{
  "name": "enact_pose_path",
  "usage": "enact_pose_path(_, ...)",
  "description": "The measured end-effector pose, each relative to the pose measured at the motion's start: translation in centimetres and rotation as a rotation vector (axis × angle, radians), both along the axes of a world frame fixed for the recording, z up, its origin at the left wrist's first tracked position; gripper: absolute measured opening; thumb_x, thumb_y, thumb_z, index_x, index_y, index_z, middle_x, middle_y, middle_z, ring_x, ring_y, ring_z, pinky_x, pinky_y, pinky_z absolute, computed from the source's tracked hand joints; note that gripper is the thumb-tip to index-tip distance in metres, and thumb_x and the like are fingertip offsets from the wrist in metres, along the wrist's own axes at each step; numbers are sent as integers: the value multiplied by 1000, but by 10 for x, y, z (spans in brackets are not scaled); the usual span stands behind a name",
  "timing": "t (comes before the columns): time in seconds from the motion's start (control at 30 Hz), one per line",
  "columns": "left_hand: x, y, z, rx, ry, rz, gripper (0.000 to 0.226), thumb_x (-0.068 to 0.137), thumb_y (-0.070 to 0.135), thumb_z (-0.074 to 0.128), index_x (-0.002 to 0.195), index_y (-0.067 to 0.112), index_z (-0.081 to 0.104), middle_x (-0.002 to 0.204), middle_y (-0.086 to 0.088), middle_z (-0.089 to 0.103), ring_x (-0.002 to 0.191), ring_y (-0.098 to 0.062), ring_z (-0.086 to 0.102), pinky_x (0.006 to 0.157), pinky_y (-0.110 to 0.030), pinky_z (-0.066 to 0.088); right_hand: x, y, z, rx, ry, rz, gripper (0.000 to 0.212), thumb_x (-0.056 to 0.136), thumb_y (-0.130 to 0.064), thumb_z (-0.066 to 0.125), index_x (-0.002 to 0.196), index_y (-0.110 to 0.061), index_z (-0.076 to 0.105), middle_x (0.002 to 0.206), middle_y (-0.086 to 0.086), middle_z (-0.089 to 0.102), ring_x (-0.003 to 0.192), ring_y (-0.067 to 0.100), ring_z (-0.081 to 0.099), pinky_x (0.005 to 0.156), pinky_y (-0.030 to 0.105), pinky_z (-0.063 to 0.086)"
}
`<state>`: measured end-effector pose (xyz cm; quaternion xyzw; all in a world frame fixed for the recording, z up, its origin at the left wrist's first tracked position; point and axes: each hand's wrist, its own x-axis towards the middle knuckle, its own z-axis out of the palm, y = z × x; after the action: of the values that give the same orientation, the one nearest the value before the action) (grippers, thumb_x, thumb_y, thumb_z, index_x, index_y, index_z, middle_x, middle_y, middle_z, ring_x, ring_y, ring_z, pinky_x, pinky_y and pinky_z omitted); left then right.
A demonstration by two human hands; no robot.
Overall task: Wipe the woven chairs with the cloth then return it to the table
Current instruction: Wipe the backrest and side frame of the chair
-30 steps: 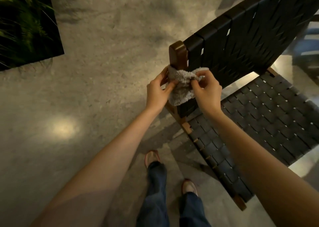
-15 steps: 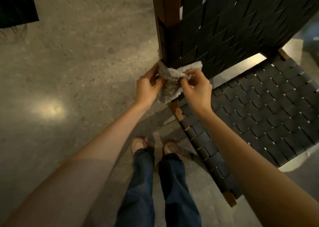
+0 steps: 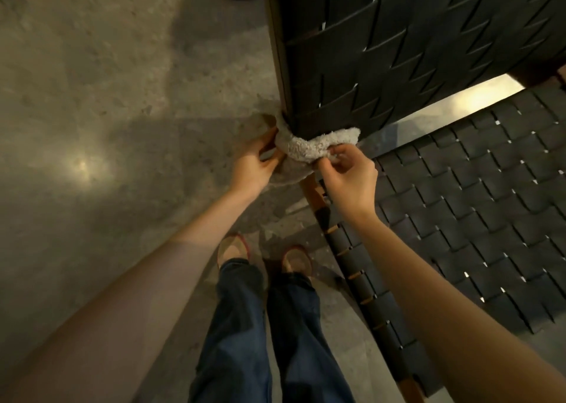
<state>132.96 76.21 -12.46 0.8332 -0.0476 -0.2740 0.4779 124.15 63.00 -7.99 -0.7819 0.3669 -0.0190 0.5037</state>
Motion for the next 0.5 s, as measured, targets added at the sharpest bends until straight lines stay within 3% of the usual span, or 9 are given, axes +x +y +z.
enact_pose_path(0.1, -4, -2, -17, -14, 17, 32, 41, 89, -3, 57, 130, -4, 49, 127, -21, 56, 115, -26, 55, 95, -19, 40, -6, 0, -19, -14, -14, 1, 8, 90, -15, 63, 95, -10, 63, 73, -1, 64, 60, 9, 61, 54, 19, 50)
enact_pose_path(0.2, -11, -2, -31, 21, 35, 49, 39, 88, -3, 59, 126, -3, 54, 123, -18, 59, 108, -16, 55, 88, -9, 40, -13, -2, -42, -4, 93, 1, 13, 90, -15, 62, 101, -9, 65, 70, -8, 62, 53, -3, 58, 48, 10, 44)
enact_pose_path(0.3, -25, -4, -47, 86, 121, 42, 37, 86, -7, 58, 123, -7, 56, 123, -21, 59, 114, -24, 56, 93, -16, 40, -20, -6, -64, 49, 277, -20, 19, 90, -15, 61, 108, -9, 65, 74, -4, 66, 57, -3, 61, 50, 10, 48)
enact_pose_path(0.4, -39, -12, -57, 144, 173, -6, 32, 87, -5, 57, 119, -6, 58, 120, -20, 62, 113, -29, 58, 95, -27, 43, -25, -11, -70, 173, 341, -104, 18, 91, -17, 61, 106, -8, 67, 77, 2, 70, 69, 9, 68, 68, 25, 58)
enact_pose_path(0.5, -54, -18, -51, 142, 273, 28, 32, 90, 1, 55, 123, -1, 55, 121, -17, 61, 115, -27, 56, 96, -30, 45, -33, -12, -56, 80, 288, -49, 4, 90, -21, 61, 93, -19, 63, 67, -7, 64, 60, -1, 63, 58, 14, 53)
